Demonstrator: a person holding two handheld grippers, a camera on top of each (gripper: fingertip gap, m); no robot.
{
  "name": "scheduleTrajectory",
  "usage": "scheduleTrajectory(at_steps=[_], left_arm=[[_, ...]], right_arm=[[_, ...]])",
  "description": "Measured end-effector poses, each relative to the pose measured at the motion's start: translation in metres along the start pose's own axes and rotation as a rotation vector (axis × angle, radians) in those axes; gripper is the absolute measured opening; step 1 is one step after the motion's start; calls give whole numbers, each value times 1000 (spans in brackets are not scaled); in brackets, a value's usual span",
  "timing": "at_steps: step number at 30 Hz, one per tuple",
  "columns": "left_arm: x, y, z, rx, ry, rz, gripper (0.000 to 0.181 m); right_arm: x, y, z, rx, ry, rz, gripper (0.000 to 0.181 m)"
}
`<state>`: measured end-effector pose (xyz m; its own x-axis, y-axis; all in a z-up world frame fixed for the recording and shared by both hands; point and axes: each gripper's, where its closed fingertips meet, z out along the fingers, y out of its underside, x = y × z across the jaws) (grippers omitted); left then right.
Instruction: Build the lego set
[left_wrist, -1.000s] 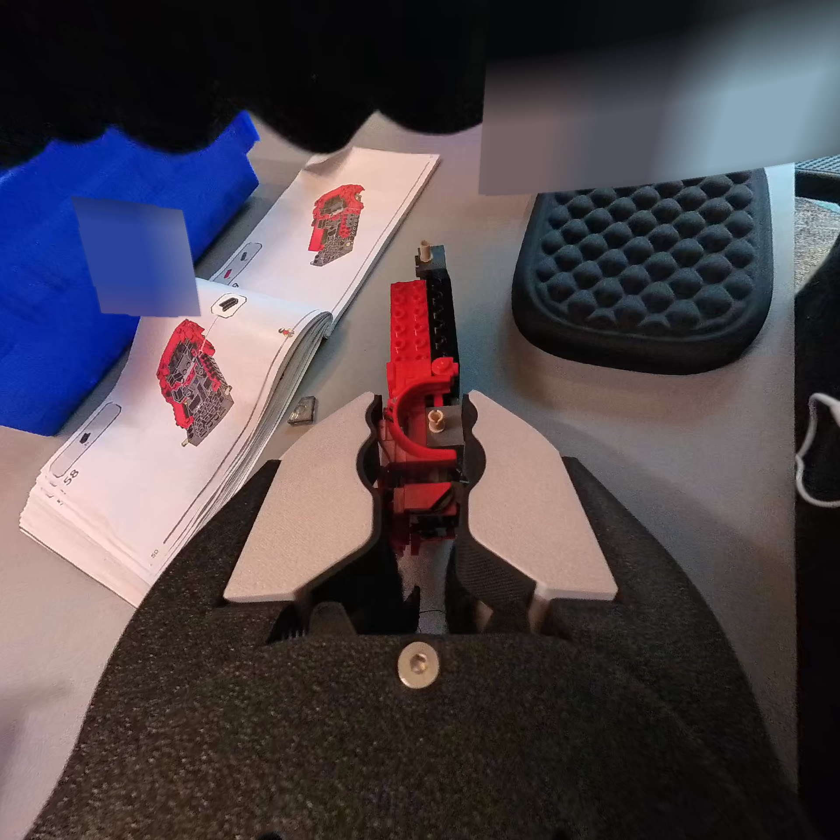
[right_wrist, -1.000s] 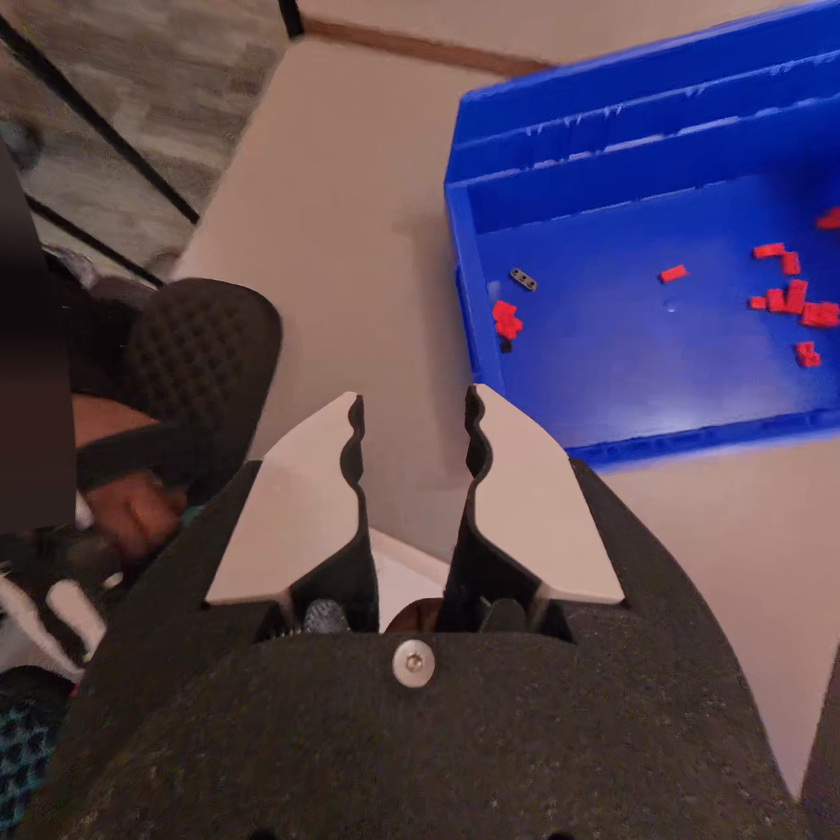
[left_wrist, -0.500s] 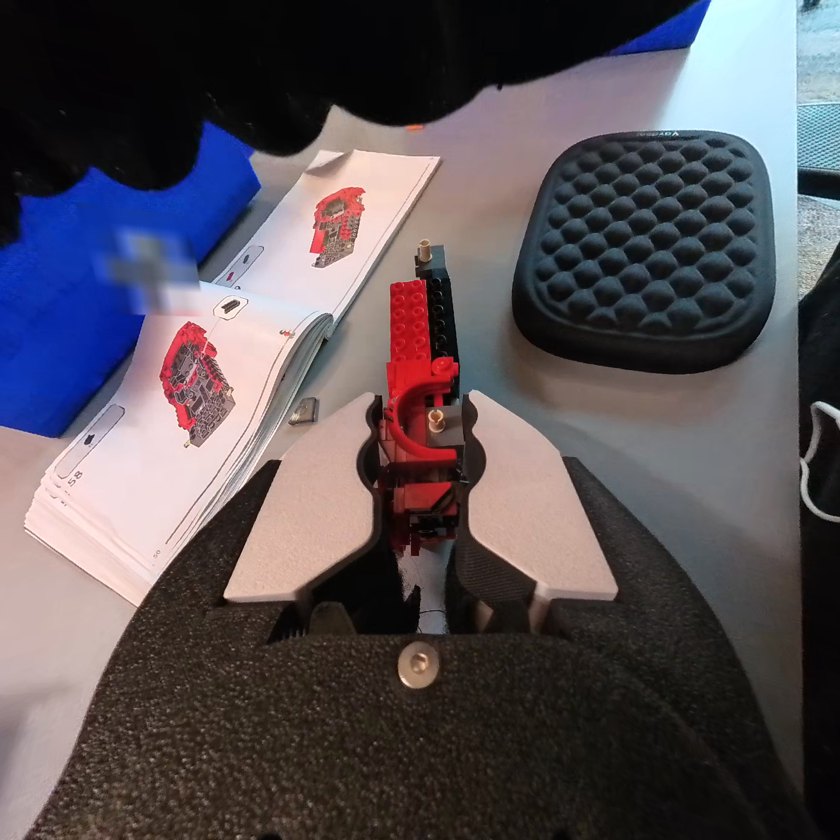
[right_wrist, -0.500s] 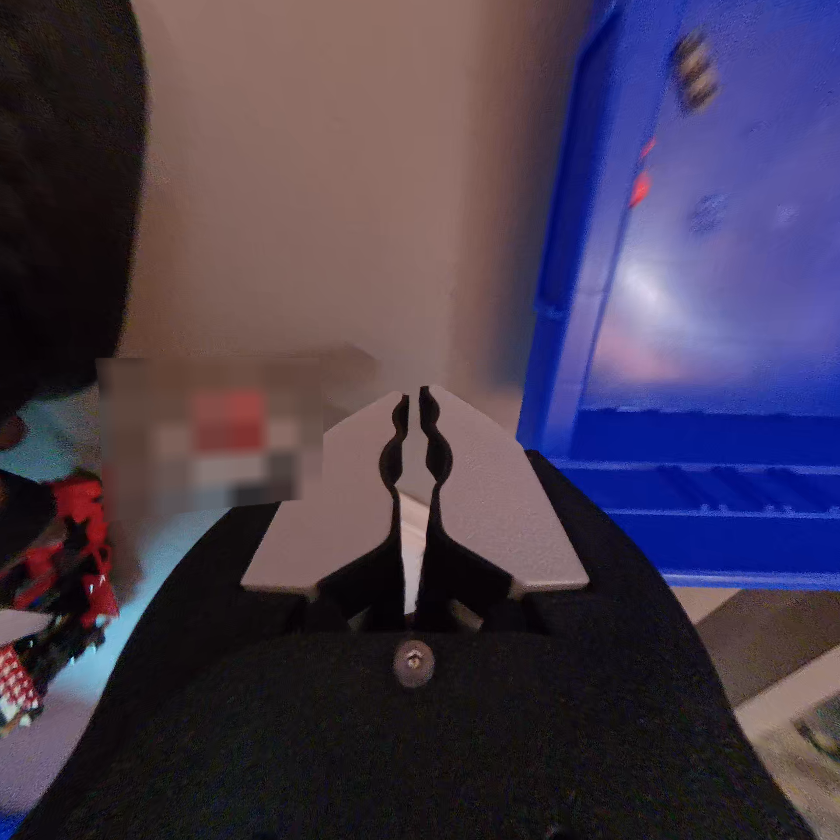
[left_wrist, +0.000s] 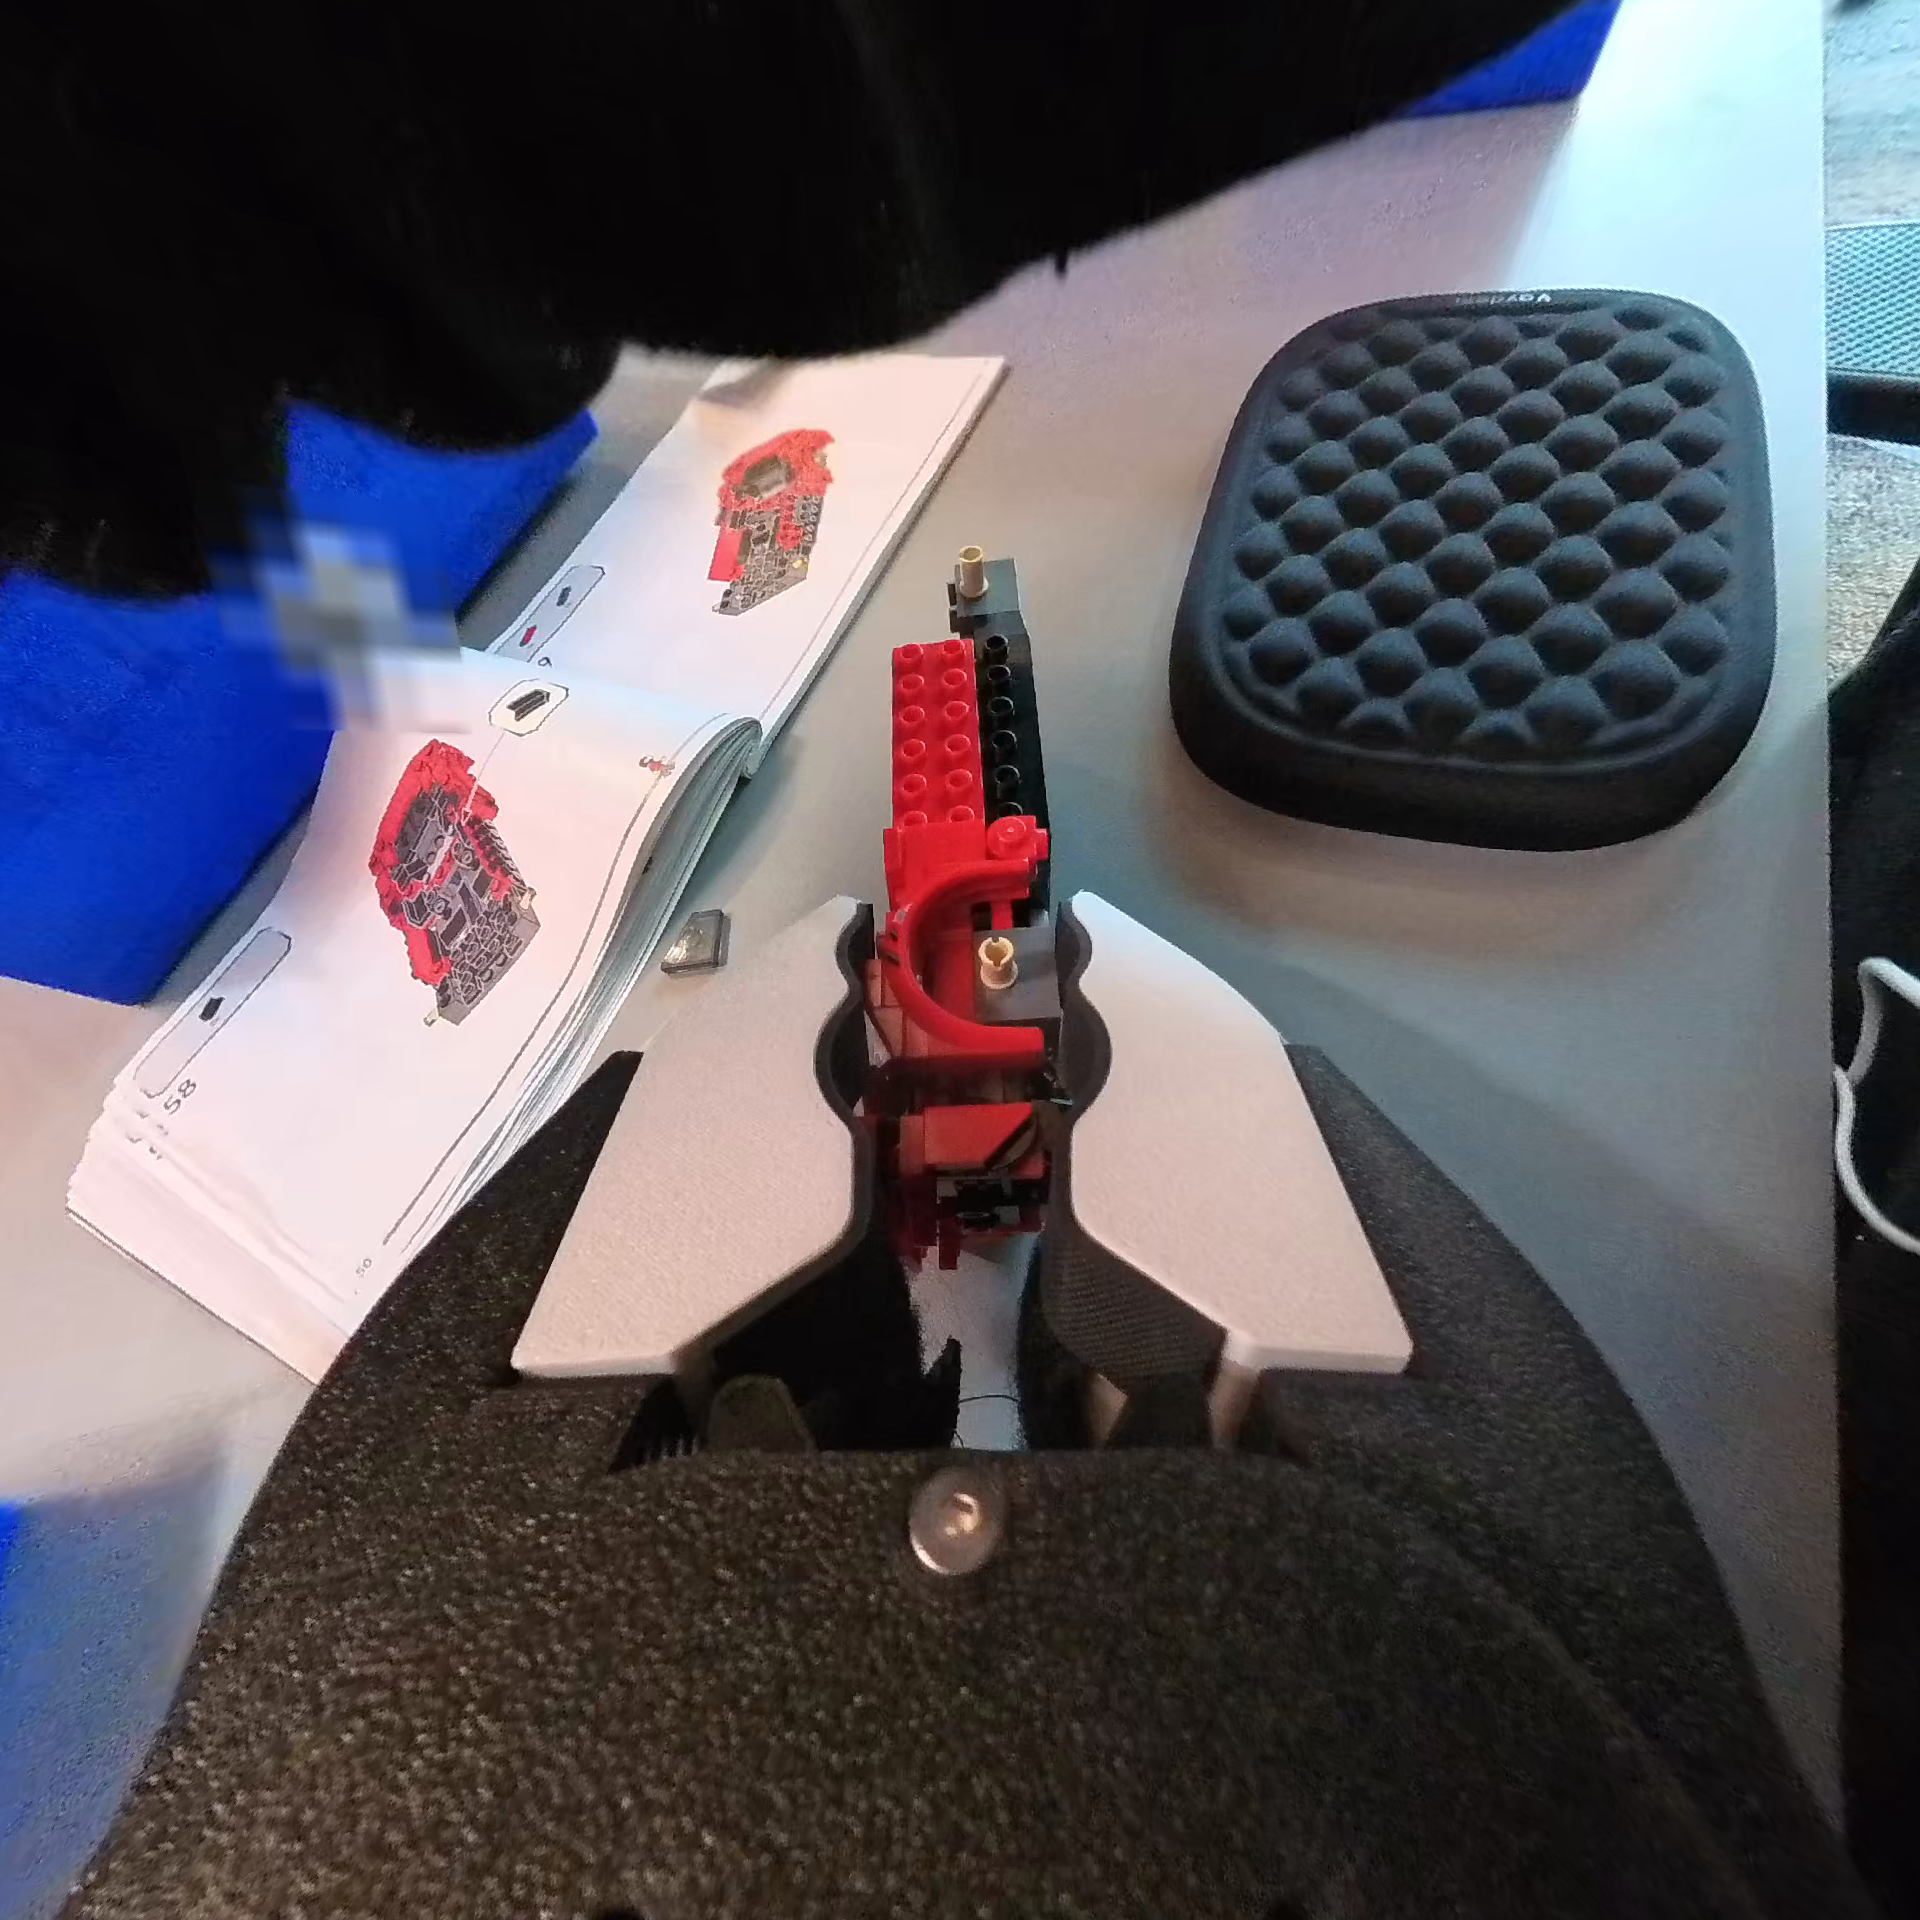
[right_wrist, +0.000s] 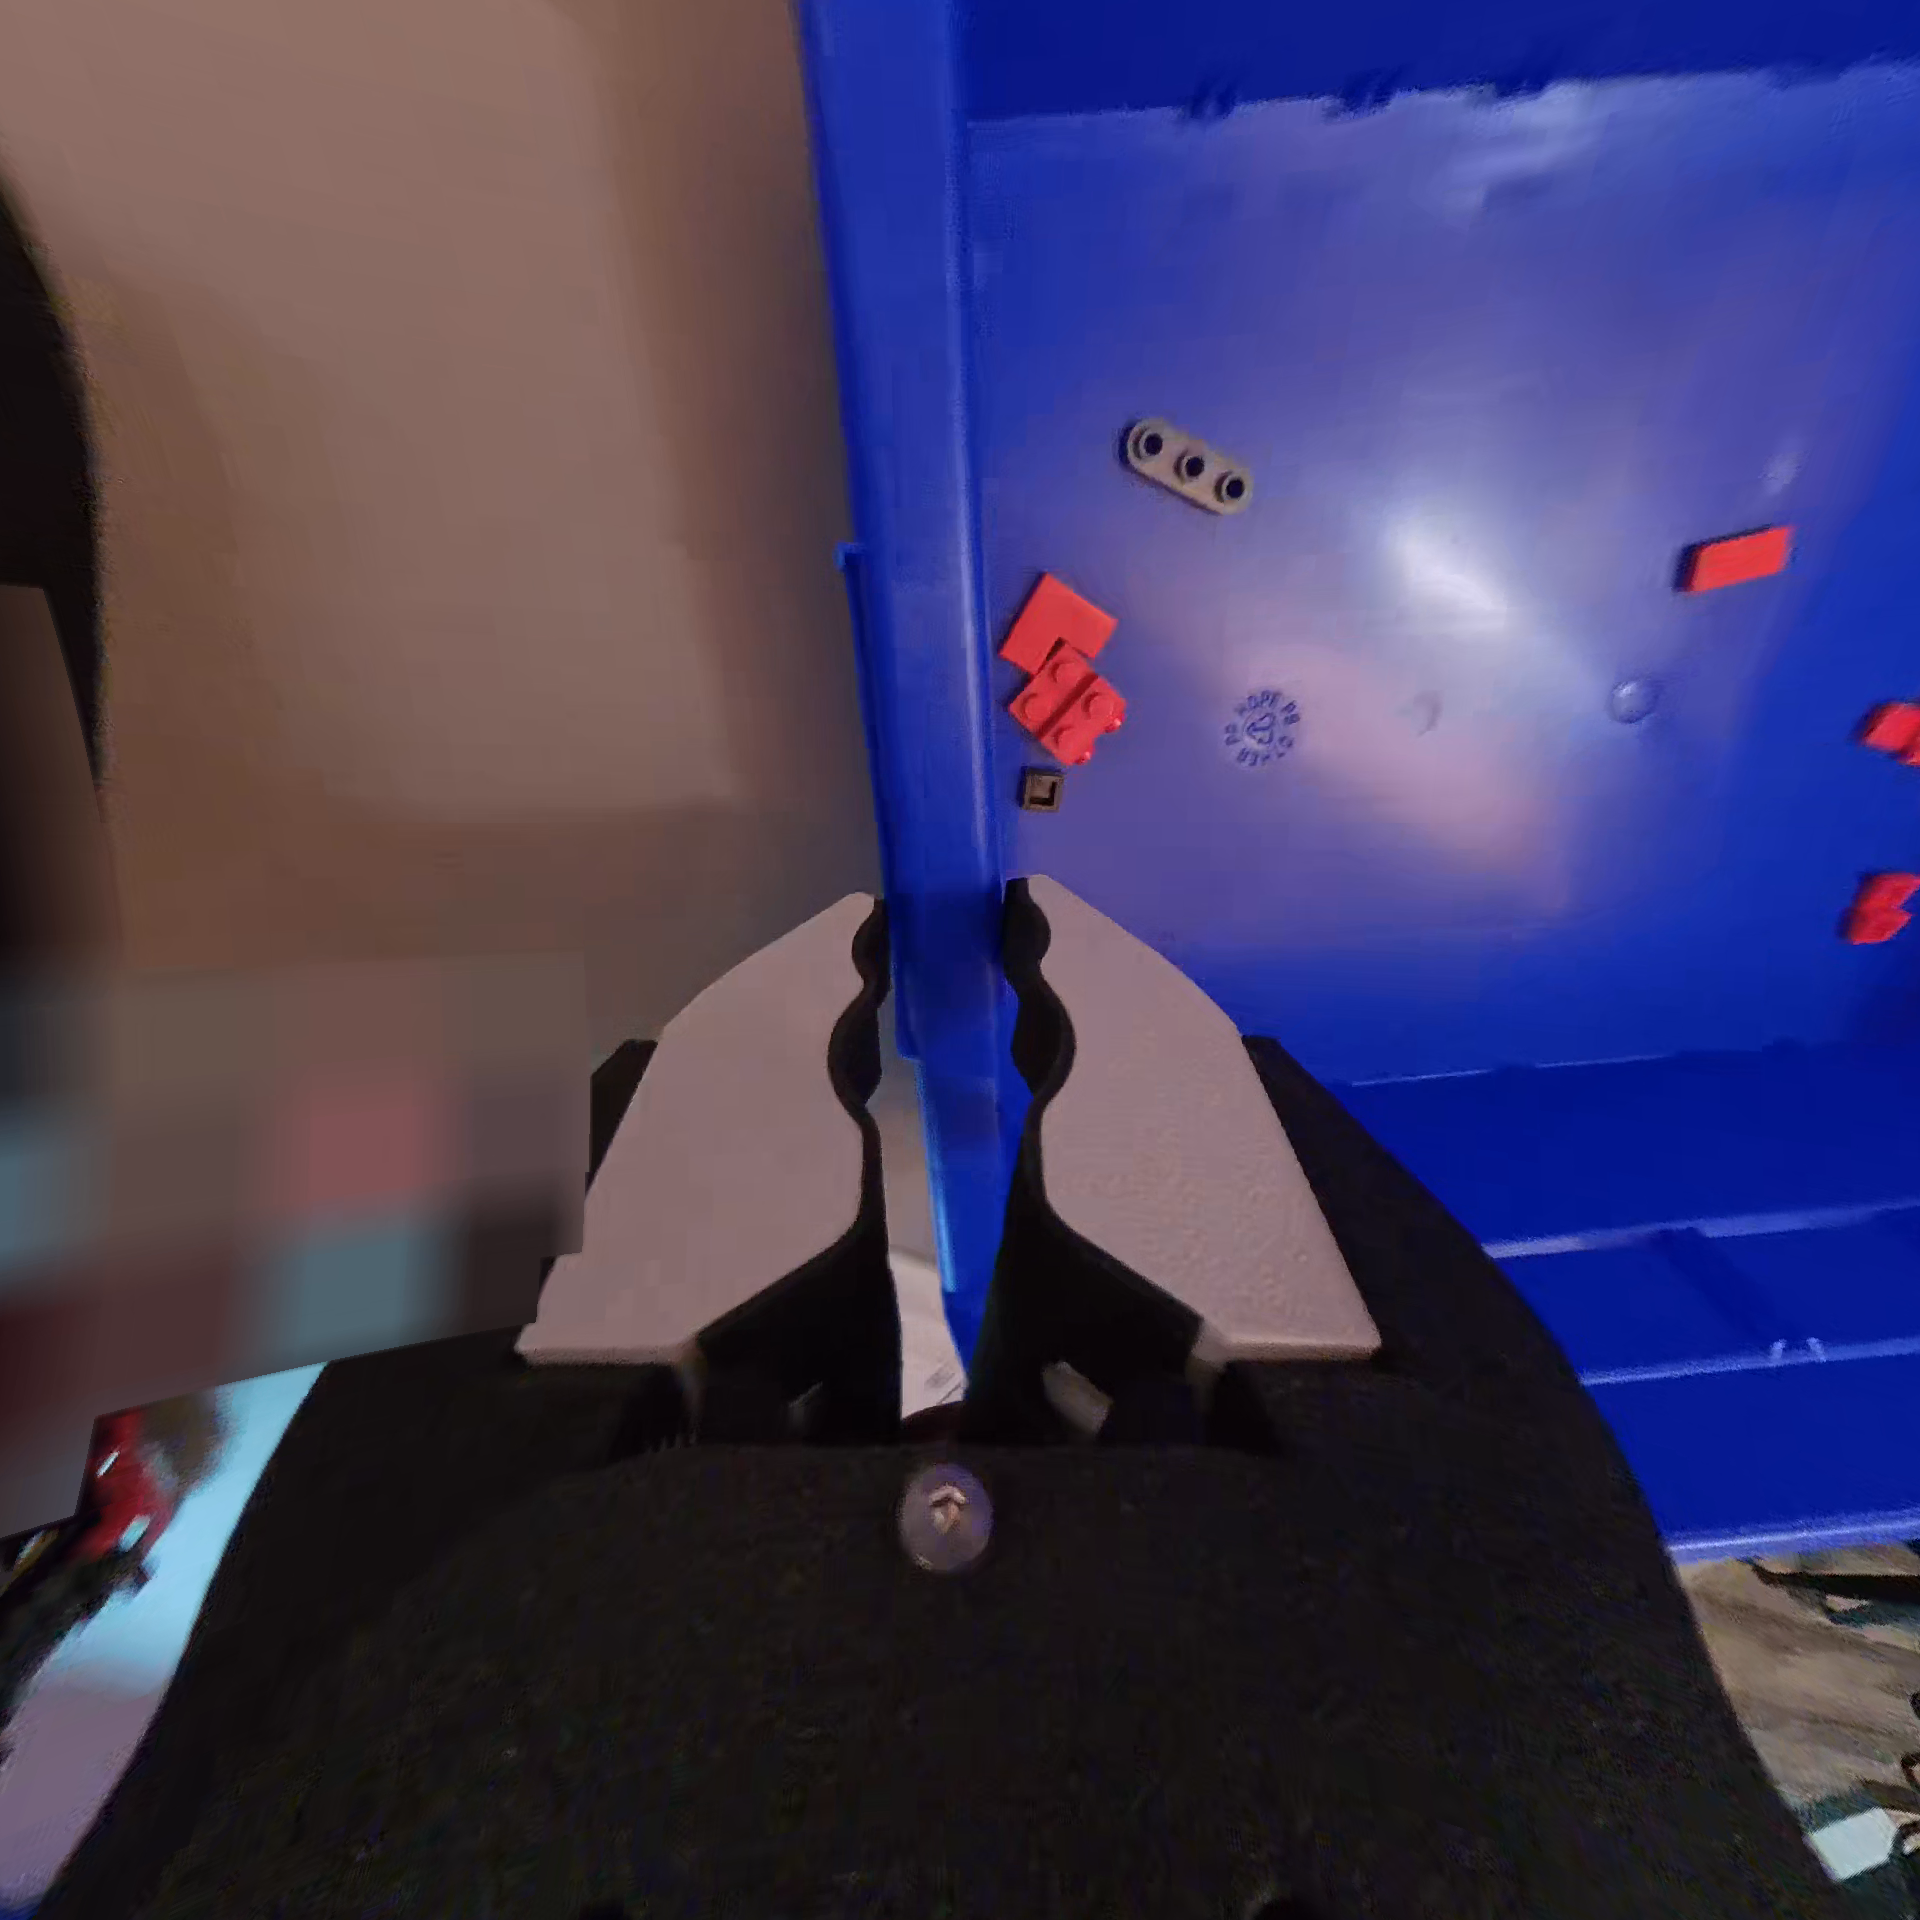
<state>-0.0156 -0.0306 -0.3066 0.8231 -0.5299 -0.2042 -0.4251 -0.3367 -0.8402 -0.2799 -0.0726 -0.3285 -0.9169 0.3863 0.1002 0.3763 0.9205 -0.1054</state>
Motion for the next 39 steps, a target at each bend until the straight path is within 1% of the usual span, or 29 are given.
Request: scheduleTrajectory(at_steps=[2, 4, 5, 6, 7, 8, 9, 10, 11, 12, 13, 15, 18, 20, 22, 24, 27, 32, 34, 36, 38, 39], left_arm=[[0, 0, 0, 1, -2, 2, 32], [0, 0, 0, 4, -5, 5, 32], [0, 0, 0, 4, -6, 6, 32], [0, 0, 0, 4, -8, 8, 32], [1, 0, 0, 4, -9, 9, 32], [1, 0, -1, 4, -10, 11, 32], [1, 0, -1, 4, -11, 13, 32], [1, 0, -1, 3, -12, 15, 32], [1, 0, -1, 2, -12, 16, 32], [1, 0, -1, 2, -12, 17, 32], [1, 0, -1, 1, -11, 16, 32], [1, 0, -1, 1, -11, 14, 32], [1, 0, -1, 3, -11, 15, 32], [1, 0, -1, 4, -10, 13, 32], [1, 0, -1, 5, -9, 12, 32], [1, 0, -1, 5, -9, 13, 32], [1, 0, -1, 7, -8, 11, 32], [1, 0, 0, 7, -9, 12, 32], [1, 0, 0, 7, -9, 11, 32], [0, 0, 0, 7, -8, 8, 32], [0, 0, 0, 7, -6, 2, 32], [0, 0, 0, 7, -6, 0, 32]], right_arm=[[-25, 20, -4, -60, -78, -17, 21], [-55, 35, -13, -92, -214, -20, 23], [-69, 39, -22, -95, -297, -16, 23], [-75, 37, -32, -60, -358, -8, 23], [-71, 28, -43, 8, -372, 12, 22], [-58, 17, -53, 87, -355, 47, 23], [-39, 4, -60, 171, -321, 93, 22], [-15, -9, -64, 249, -257, 149, 23], [14, -14, -62, 282, -167, 205, 23], [38, -15, -57, 277, -98, 250, 23], [54, -15, -49, 260, -70, 282, 23], [78, -12, -30, 196, -30, 346, 18], [102, -7, -4, 105, 32, 391, 11], [108, -4, 8, 56, 22, 400, 11], [113, -4, 15, 45, 13, 413, 11], [112, -6, 18, 52, -20, 412, 11], [114, -6, 22, 41, -23, 405, 12], [112, 2, 34, -26, -35, 412, 15], [114, 0, 34, -10, -24, 422, 8], [110, 1, 31, -8, -36, 411, 8], [102, -2, 18, 43, -43, 405, 9], [97, -5, 5, 90, -45, 406, 8]])
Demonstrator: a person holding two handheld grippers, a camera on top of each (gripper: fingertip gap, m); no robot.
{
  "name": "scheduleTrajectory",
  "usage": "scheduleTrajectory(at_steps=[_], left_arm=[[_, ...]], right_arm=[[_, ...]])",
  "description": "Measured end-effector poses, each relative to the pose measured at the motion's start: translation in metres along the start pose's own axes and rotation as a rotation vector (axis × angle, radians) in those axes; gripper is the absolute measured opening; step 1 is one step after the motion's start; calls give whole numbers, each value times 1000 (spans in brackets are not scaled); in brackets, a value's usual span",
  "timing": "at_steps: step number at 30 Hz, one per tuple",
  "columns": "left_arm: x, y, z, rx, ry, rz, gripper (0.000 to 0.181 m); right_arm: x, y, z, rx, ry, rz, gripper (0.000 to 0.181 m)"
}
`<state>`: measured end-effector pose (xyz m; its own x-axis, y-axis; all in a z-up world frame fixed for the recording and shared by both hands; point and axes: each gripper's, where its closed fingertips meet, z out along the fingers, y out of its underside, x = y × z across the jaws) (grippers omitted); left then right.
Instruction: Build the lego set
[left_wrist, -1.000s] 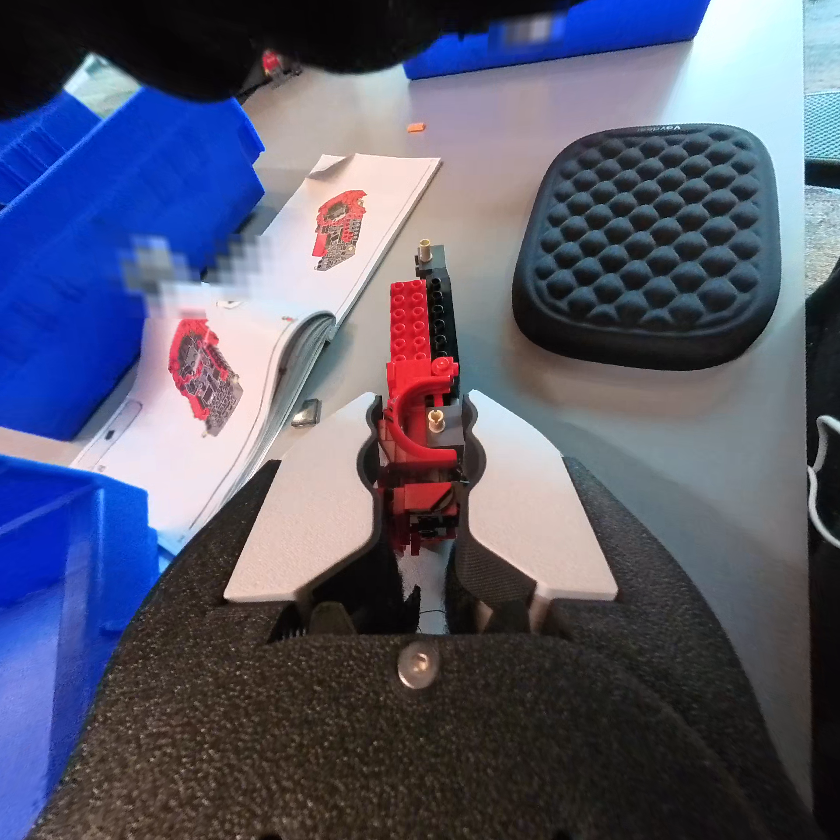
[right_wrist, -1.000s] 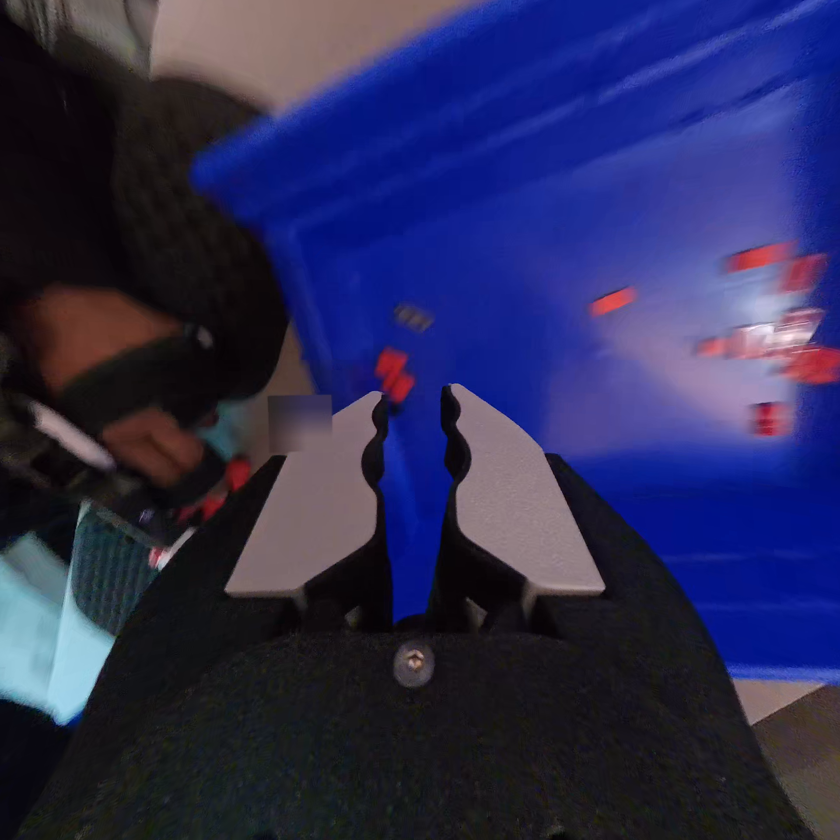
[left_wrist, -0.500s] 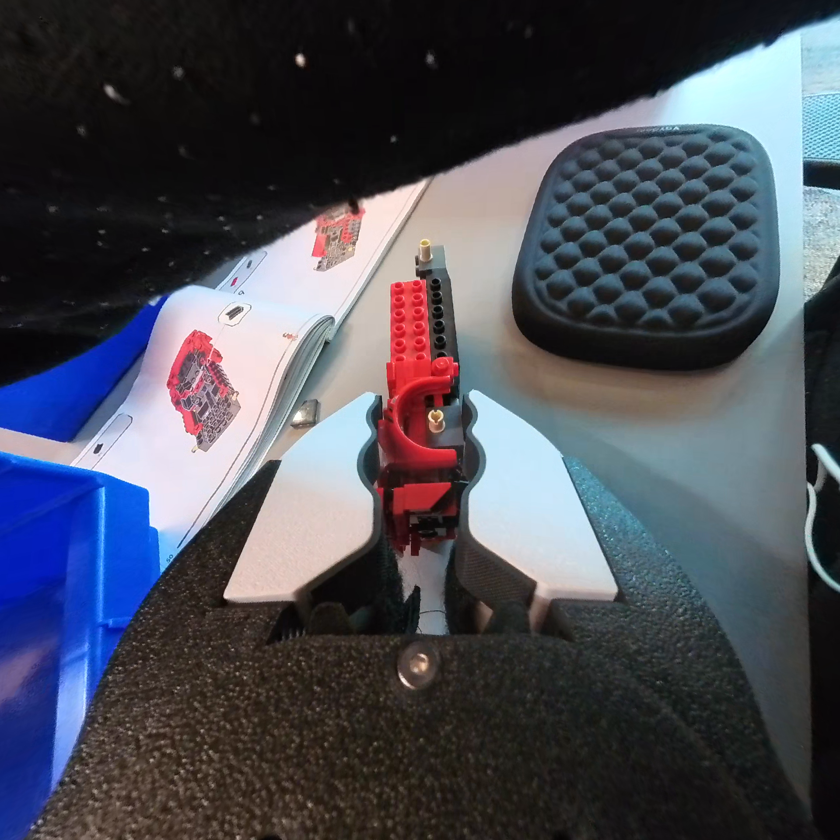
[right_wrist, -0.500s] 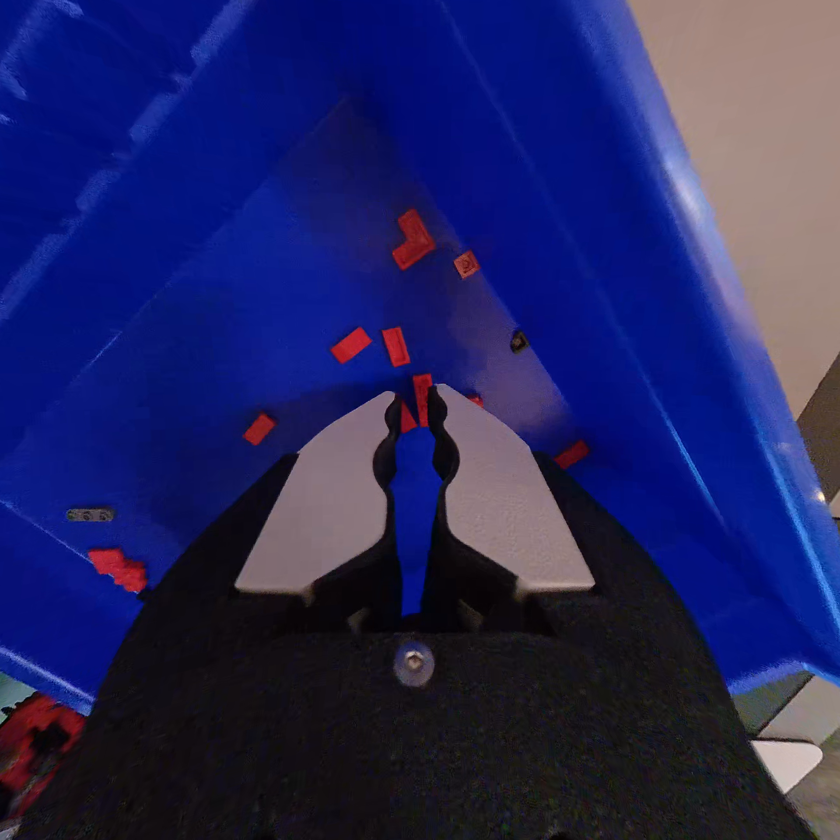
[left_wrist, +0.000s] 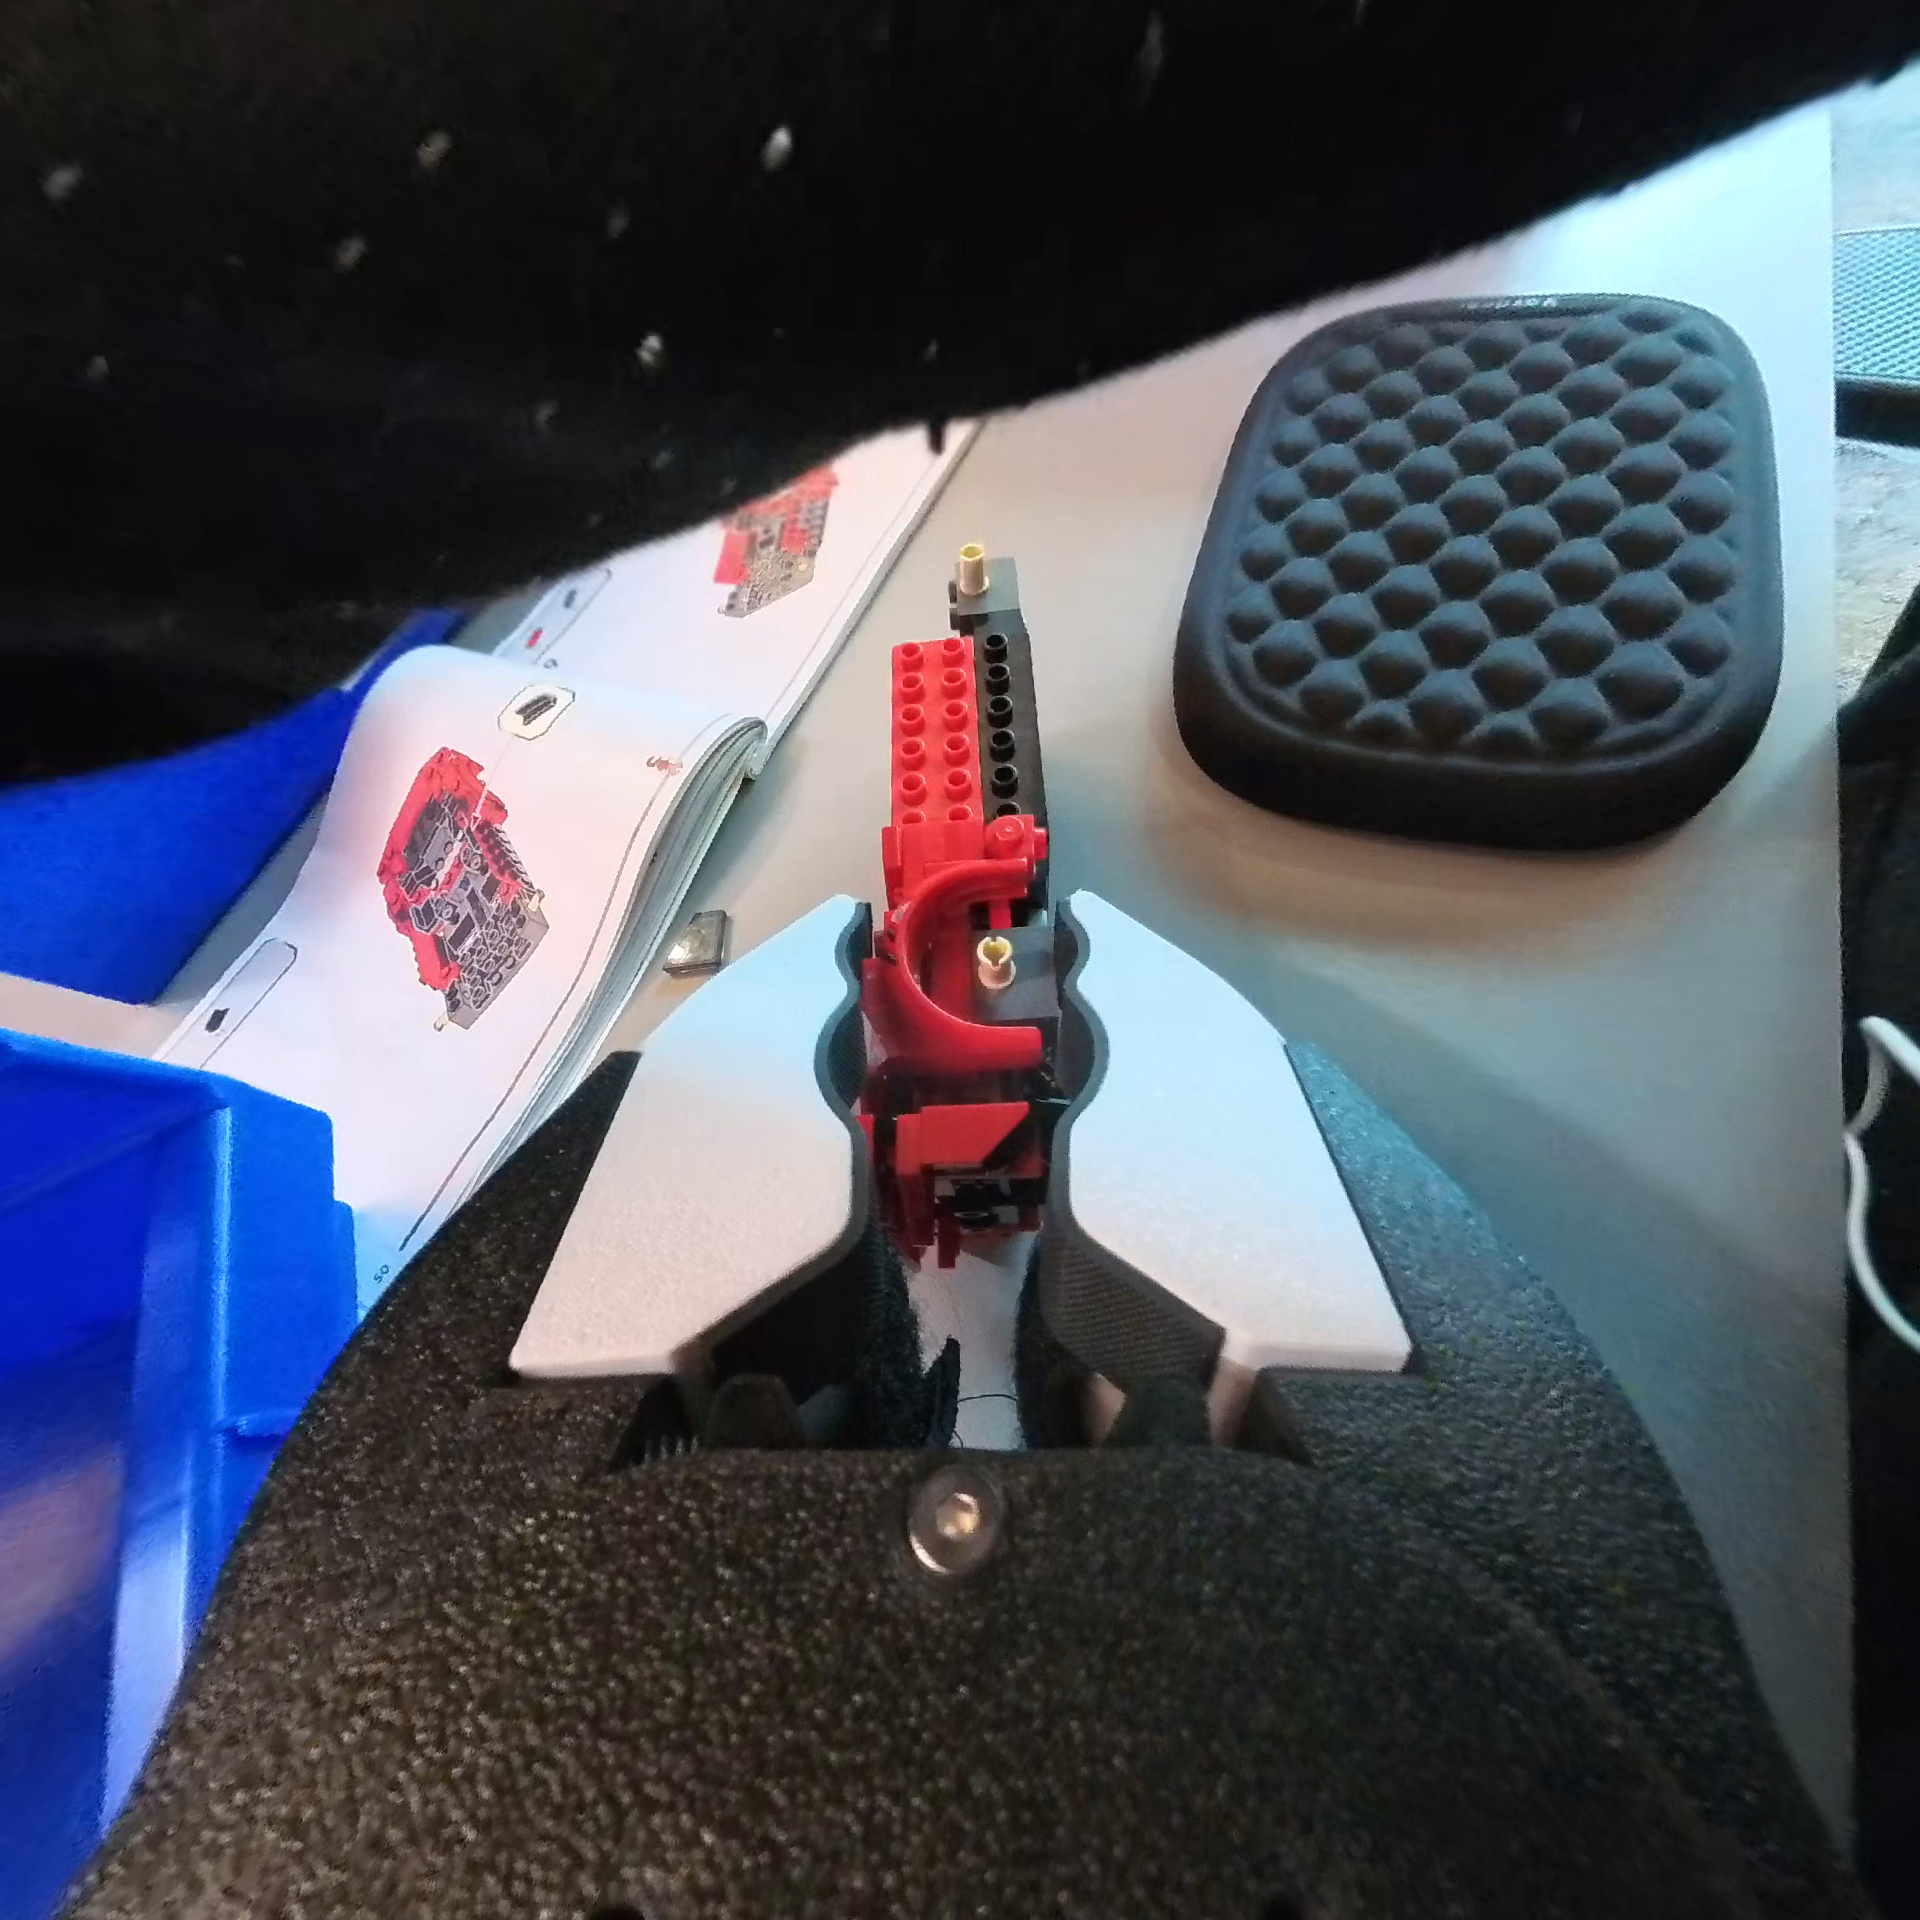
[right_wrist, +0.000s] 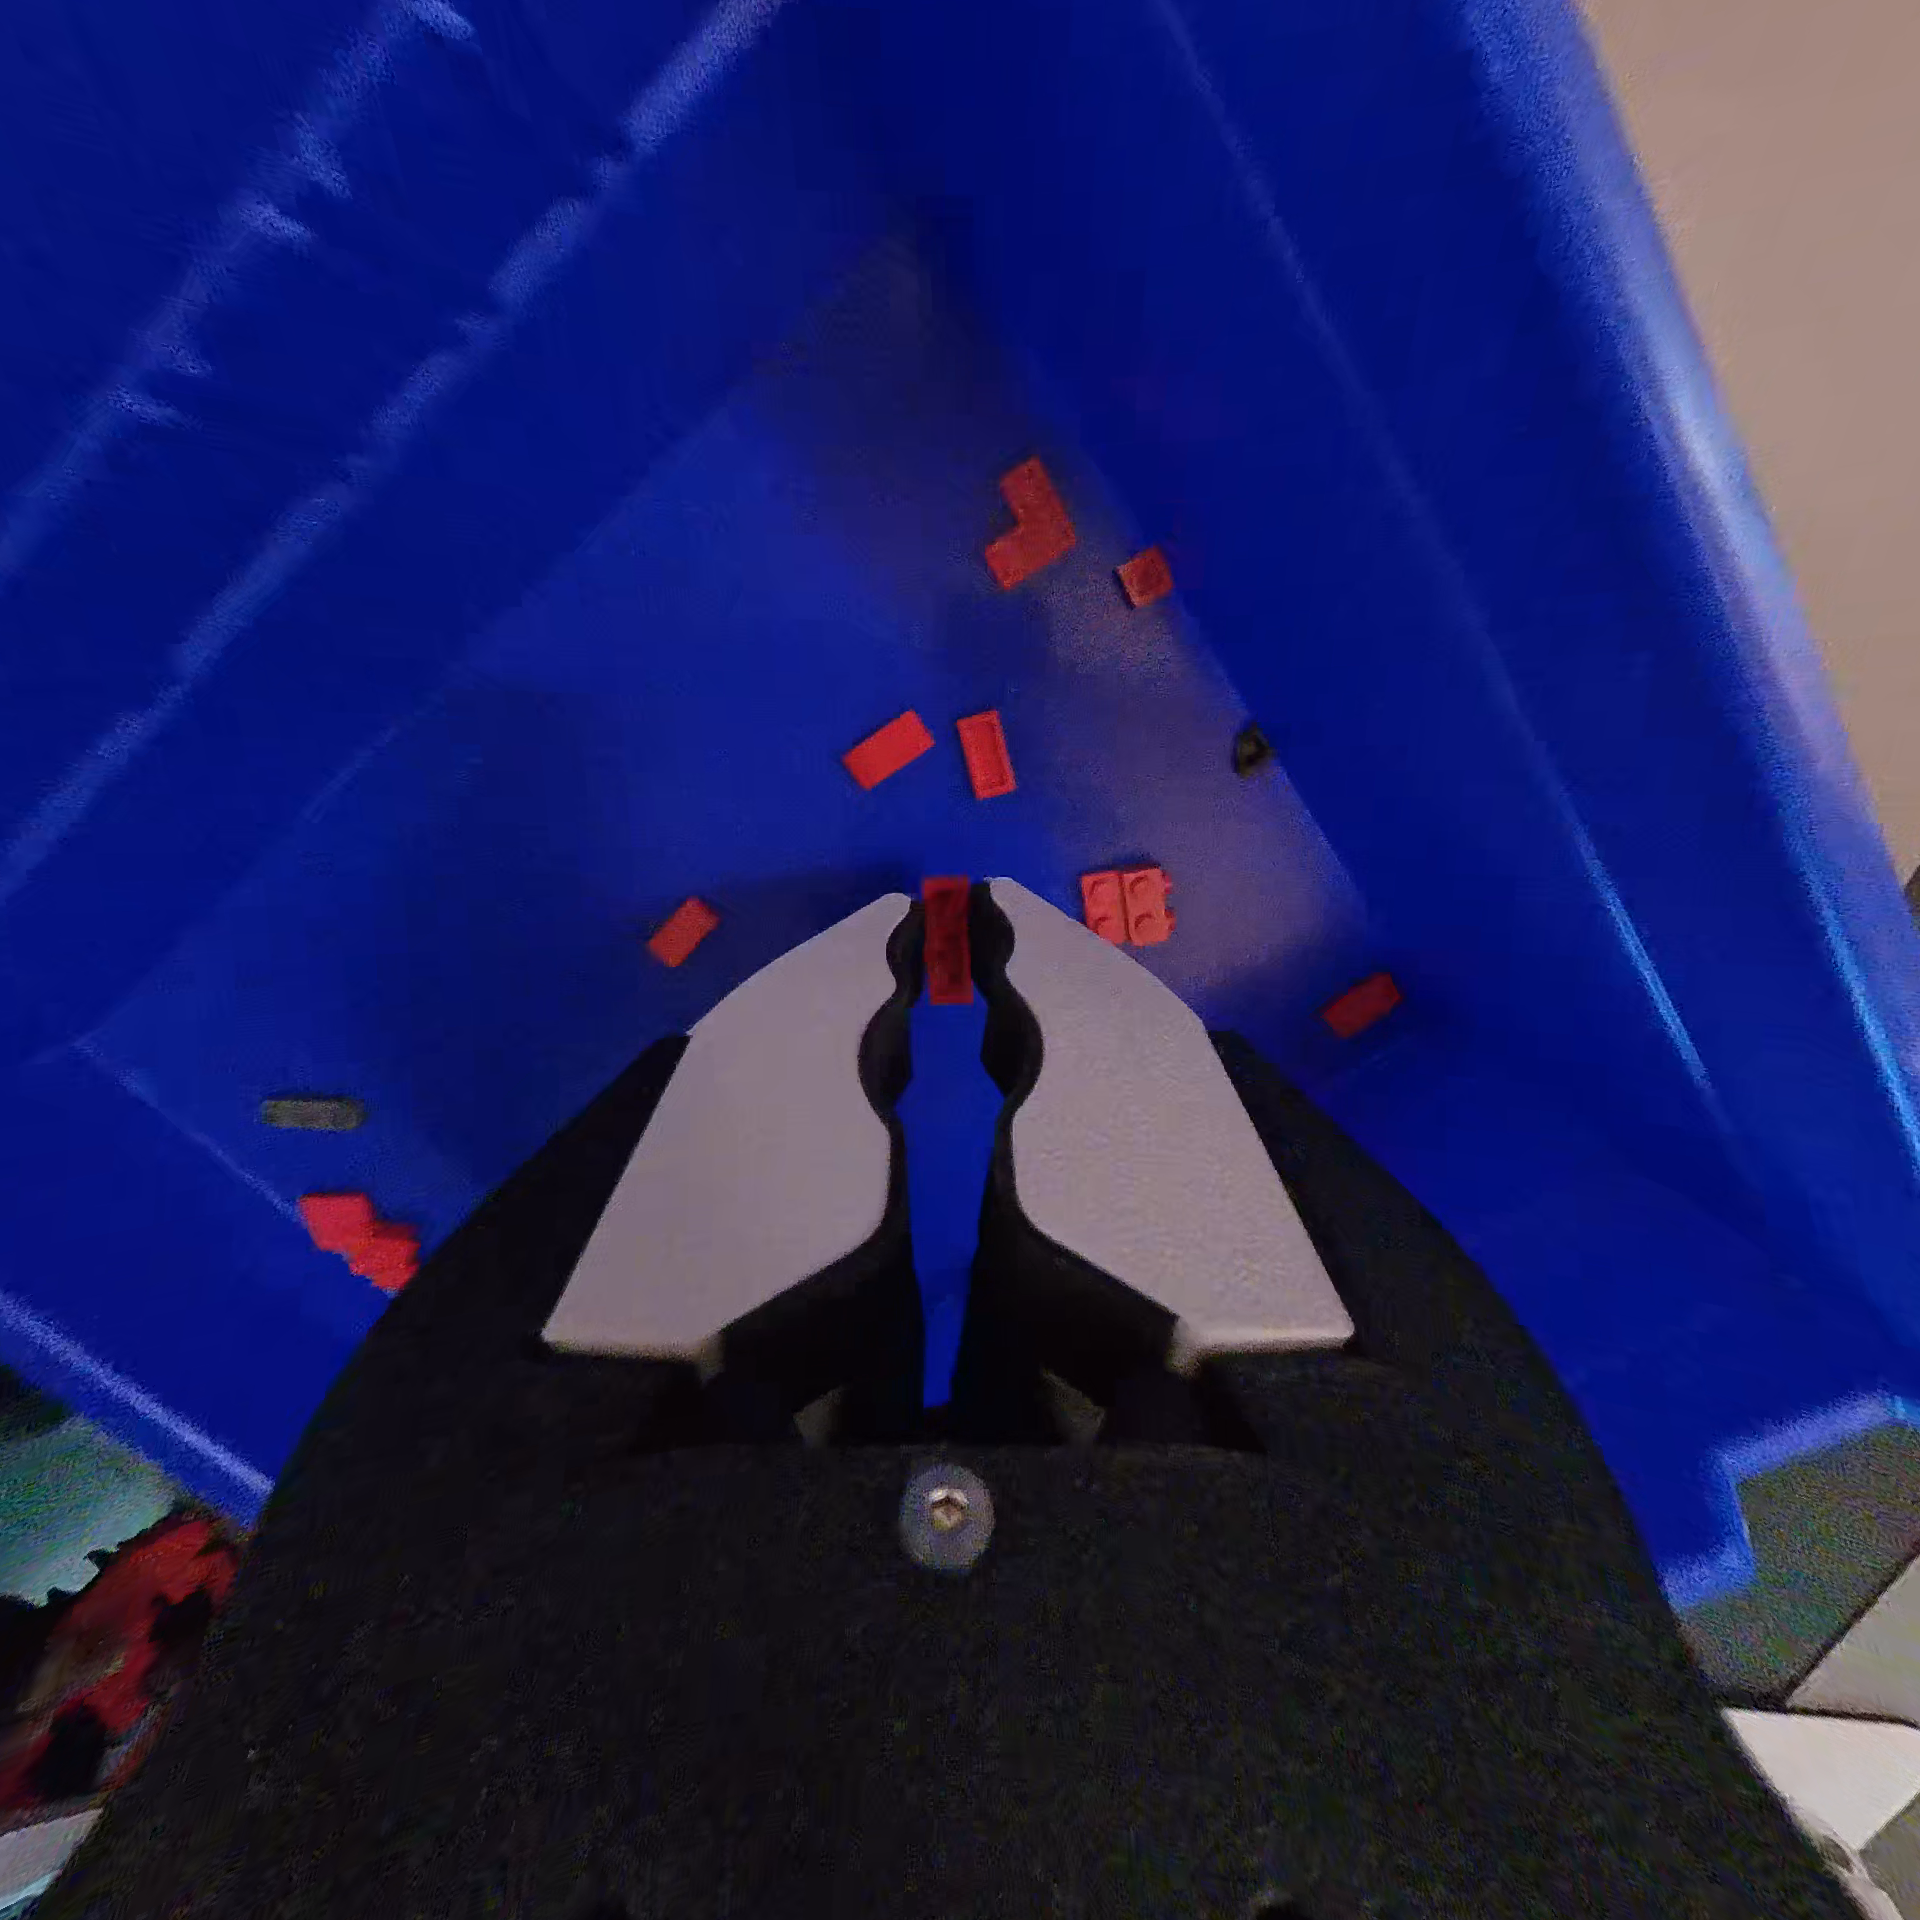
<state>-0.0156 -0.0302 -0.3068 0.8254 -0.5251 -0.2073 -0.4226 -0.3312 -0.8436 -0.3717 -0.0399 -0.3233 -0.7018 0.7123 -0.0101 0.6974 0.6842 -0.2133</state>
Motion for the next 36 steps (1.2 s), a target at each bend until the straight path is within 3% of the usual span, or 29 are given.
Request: scheduleTrajectory(at_steps=[3, 6, 9, 12, 15, 18, 22, 25, 32, 36], left_arm=[[0, 0, 0, 0, -4, 0, 32], [0, 0, 0, -2, -7, 3, 32], [0, 0, 0, -3, -8, 5, 32], [0, 0, 0, -4, -14, 15, 32], [0, 0, 0, -7, -14, 16, 32], [0, 1, -1, -10, -9, 6, 32], [-1, 1, -1, -9, -4, -7, 32], [-1, 2, -1, -10, -7, -2, 32], [-5, 4, -3, -14, -25, -34, 32], [-5, 4, -3, -15, -17, -39, 32]], right_arm=[[-26, 2, -54, 183, -24, 4, 8], [-58, 26, -120, 409, -44, 63, 8], [-94, 83, -164, 571, -38, 175, 8], [-121, 161, -181, 676, 61, 332, 8], [-144, 237, -177, 801, 191, 537, 8], [-166, 304, -155, 870, 332, 687, 8], [-182, 353, -114, 928, 344, 817, 8], [-185, 367, -88, 831, 296, 836, 8], [-184, 355, -70, 761, 122, 796, 8], [-193, 372, -53, 642, 18, 846, 21]])
